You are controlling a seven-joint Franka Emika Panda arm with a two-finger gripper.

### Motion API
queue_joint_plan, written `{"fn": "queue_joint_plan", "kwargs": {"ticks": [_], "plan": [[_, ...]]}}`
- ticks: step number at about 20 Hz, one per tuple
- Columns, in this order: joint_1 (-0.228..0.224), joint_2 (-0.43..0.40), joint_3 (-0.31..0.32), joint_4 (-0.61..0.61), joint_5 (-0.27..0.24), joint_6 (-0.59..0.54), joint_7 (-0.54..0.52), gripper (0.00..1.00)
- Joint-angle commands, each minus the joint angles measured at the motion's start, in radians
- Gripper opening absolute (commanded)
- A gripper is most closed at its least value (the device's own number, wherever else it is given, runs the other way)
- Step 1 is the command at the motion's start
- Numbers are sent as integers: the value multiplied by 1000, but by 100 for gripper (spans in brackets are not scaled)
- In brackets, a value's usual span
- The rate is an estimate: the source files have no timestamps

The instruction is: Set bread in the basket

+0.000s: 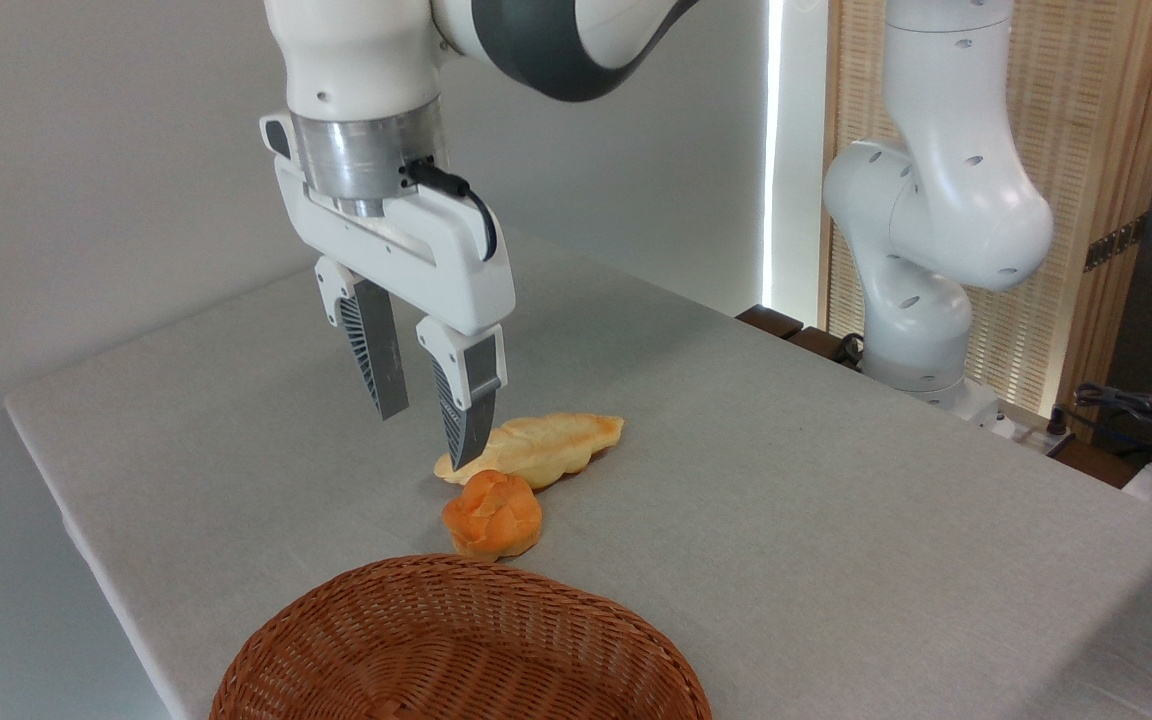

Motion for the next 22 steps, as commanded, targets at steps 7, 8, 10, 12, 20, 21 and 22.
{"fn": "queue_joint_plan", "kwargs": {"ticks": [7, 8, 10, 12, 20, 21, 22], "plan": [[-20, -26, -11, -157, 8, 0, 33, 100], [-20, -23, -11, -173, 7, 23, 40, 100], [-18, -13, -11, -187, 1, 51, 69, 100], [-18, 24, -11, -187, -2, 66, 79, 100], [-44, 93, -15, -188, -5, 85, 78, 100], [-44, 102, -20, -188, -5, 85, 78, 100], [-44, 106, -27, -188, -4, 85, 76, 100]]}}
